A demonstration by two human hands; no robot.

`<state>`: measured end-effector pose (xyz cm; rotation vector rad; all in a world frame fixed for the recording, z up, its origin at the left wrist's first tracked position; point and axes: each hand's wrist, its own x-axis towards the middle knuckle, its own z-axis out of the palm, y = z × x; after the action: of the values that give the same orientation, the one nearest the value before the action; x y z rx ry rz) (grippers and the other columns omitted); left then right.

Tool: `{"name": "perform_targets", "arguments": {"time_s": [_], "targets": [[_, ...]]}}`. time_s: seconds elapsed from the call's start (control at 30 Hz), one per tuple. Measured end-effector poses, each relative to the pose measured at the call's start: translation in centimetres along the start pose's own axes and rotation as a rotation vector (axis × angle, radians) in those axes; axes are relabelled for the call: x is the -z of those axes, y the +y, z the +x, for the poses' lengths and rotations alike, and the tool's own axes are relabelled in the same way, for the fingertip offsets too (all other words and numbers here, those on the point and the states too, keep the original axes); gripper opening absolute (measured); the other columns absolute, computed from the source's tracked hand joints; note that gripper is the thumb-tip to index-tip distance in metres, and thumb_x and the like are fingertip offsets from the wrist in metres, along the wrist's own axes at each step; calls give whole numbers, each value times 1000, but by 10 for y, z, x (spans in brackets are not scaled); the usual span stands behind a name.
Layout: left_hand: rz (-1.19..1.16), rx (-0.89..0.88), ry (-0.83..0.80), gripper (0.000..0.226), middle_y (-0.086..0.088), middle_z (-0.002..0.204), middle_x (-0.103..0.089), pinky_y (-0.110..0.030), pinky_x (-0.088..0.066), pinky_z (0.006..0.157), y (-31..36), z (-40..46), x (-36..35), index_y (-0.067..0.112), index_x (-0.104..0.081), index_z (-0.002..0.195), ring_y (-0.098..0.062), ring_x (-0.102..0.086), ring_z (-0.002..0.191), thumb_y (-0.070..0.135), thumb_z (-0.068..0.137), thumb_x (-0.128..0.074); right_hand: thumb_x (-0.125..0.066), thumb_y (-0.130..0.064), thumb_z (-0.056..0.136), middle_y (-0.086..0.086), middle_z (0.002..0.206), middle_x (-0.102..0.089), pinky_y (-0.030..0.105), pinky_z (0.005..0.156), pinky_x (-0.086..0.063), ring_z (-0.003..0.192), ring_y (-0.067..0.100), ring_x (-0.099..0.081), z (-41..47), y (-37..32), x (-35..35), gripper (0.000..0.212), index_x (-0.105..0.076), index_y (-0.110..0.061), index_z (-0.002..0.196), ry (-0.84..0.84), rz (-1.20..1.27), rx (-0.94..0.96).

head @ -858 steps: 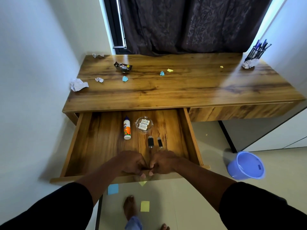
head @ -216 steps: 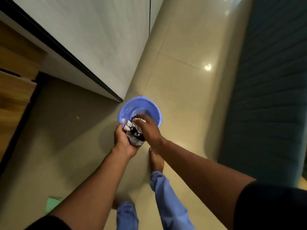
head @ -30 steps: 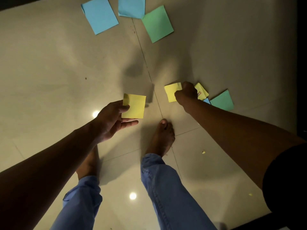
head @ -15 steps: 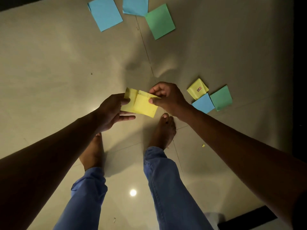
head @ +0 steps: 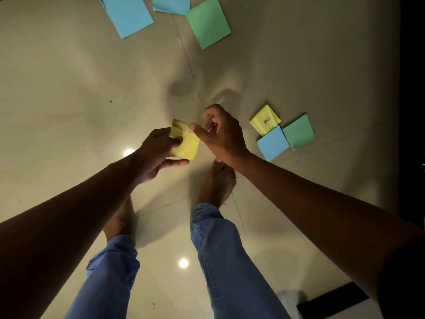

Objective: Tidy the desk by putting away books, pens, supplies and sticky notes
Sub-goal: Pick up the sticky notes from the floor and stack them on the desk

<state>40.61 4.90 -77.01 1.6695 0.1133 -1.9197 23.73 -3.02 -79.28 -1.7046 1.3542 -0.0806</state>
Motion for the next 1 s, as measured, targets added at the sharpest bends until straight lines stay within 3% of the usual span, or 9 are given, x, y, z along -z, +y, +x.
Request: {"name": "perform_targets", "arguments": {"time_s": [0.1,0.17,0.27,0.33,0.53,0.67,0.77,0.87,1.0], "targets": [[14,9,11,19,-20,134,-60,-53,-58,90,-2,11,-5,13,-64,118,-42,-61,120,5,102,-56,-67,-40,94,2,100,-67,27,66,-47,85,14,-63,11,42,18,32,-62,-14,112,126,-144,-32],[15,15,-3,19,-22,134,-60,-54,-57,90,-6,19,-6,12,-64,118,-43,-61,120,5,102,-56,-70,-31,90,8,110,-65,34,77,-50,99,25,-63,22,76,32,34,-61,-12,116,160,-303,-129],[10,9,-43,29,-23,136,-59,-54,-58,90,-12,31,-4,7,-61,128,-44,-61,121,7,99,-61,-72,-31,86,18,131,-53,47,92,-48,121,39,-51,39,121,55,58,-49,-9,135,140,-639,-378],[20,13,-44,32,-23,136,-60,-54,-58,91,-15,37,-4,6,-59,131,-44,-61,121,8,99,-61,-73,-33,87,19,137,-47,49,94,-46,126,40,-47,47,139,66,69,-41,-8,143,113,-711,-499],[41,35,-30,27,-23,133,-62,-56,-56,95,-27,47,1,9,-61,129,-42,-62,120,7,102,-54,-80,-31,79,15,132,-49,49,94,-45,124,39,-48,57,154,69,66,-46,-13,133,135,-698,-492],[17,52,-13,29,-20,130,-65,-53,-58,93,-35,44,5,9,-61,131,-41,-64,118,9,102,-56,-82,-41,79,15,134,-48,49,100,-40,127,39,-44,65,157,85,67,-50,-21,134,6,-679,-566],[3,46,-18,31,-20,129,-66,-53,-57,95,-33,37,5,9,-59,133,-39,-66,117,10,102,-55,-80,-42,80,14,135,-47,47,102,-40,128,38,-43,71,143,91,57,-57,-26,129,-69,-664,-581],[-31,51,2,29,-19,128,-65,-54,-55,97,-24,24,4,8,-59,131,-39,-65,116,7,103,-52,-75,-38,82,12,129,-58,48,103,-44,123,38,-52,69,120,86,45,-62,-21,121,-77,-592,-568],[-81,31,21,20,-18,123,-65,-50,-58,91,-11,2,8,13,-63,116,-41,-64,116,5,102,-52,-76,-24,81,6,107,-67,34,85,-48,103,32,-63,58,72,68,35,-58,-15,110,-37,-332,-475]]}}
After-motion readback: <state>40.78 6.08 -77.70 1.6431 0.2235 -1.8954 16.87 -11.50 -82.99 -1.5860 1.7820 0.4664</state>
